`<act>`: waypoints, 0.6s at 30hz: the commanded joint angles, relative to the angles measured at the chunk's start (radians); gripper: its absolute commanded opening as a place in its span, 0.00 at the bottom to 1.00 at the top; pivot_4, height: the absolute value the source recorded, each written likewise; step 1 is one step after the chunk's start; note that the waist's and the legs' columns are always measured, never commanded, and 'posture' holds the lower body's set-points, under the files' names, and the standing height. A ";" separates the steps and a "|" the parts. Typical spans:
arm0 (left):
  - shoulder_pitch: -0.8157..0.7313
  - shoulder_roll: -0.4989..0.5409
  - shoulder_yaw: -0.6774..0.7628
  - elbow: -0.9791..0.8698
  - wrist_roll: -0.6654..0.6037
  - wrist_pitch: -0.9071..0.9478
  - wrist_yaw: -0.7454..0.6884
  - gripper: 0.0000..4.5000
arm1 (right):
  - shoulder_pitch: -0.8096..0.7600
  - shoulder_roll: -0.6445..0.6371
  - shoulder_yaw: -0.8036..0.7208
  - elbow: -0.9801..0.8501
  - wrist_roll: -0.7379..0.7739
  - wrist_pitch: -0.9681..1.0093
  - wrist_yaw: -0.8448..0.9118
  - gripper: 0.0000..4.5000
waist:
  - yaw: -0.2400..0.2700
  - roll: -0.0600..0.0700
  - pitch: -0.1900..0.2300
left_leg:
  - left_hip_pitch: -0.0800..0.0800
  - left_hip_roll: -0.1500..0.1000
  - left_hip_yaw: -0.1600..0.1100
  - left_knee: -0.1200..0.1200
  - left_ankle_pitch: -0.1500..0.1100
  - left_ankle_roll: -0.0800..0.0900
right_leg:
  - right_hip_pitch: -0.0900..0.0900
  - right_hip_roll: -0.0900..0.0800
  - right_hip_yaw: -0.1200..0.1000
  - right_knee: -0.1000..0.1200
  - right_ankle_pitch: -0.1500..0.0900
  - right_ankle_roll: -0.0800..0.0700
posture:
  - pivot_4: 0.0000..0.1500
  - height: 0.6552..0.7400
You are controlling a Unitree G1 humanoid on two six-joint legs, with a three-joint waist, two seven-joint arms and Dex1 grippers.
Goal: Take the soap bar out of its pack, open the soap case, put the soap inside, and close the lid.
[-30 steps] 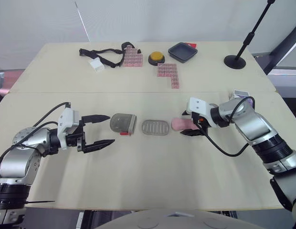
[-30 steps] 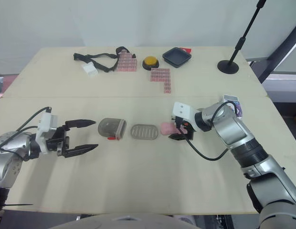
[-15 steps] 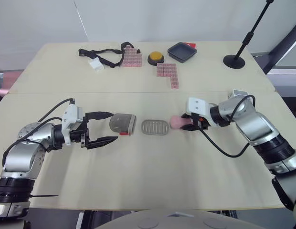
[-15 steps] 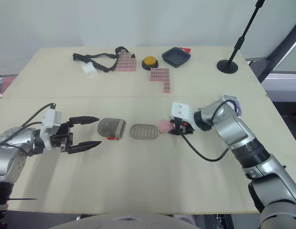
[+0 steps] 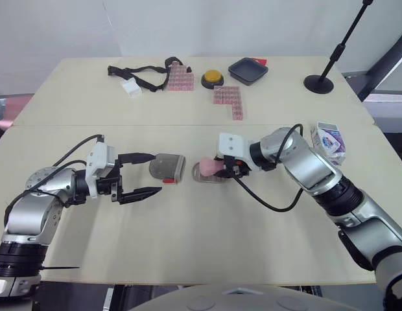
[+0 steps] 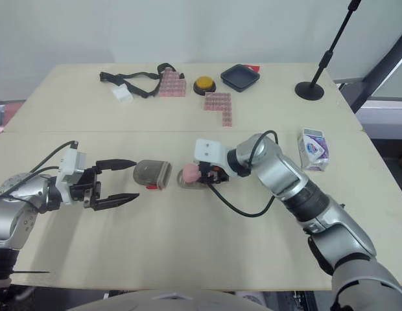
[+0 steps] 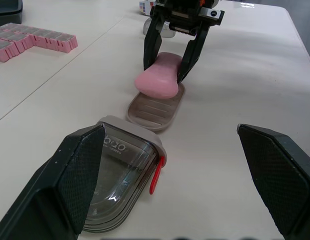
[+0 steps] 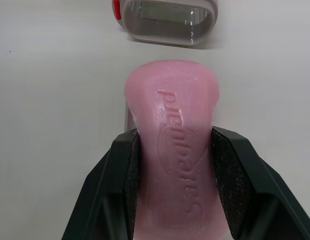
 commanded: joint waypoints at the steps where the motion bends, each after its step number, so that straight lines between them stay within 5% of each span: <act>1: -0.010 0.007 0.014 -0.023 -0.015 0.002 0.002 1.00 | -0.032 0.014 0.002 -0.001 -0.011 -0.008 -0.016 0.36 | -0.001 0.000 0.000 | 0.000 0.000 0.000 0.000 0.000 0.000 | 0.000 0.000 0.000 0.000 0.000 0.000 | 1.00 1.00; 18: -0.014 0.002 0.011 -0.023 -0.012 0.001 0.016 1.00 | -0.035 0.051 0.023 0.091 -0.031 -0.062 -0.028 0.36 | 0.001 0.000 0.000 | 0.000 0.000 0.000 0.000 0.000 0.000 | 0.000 0.000 -0.001 0.001 0.000 0.000 | 1.00 1.00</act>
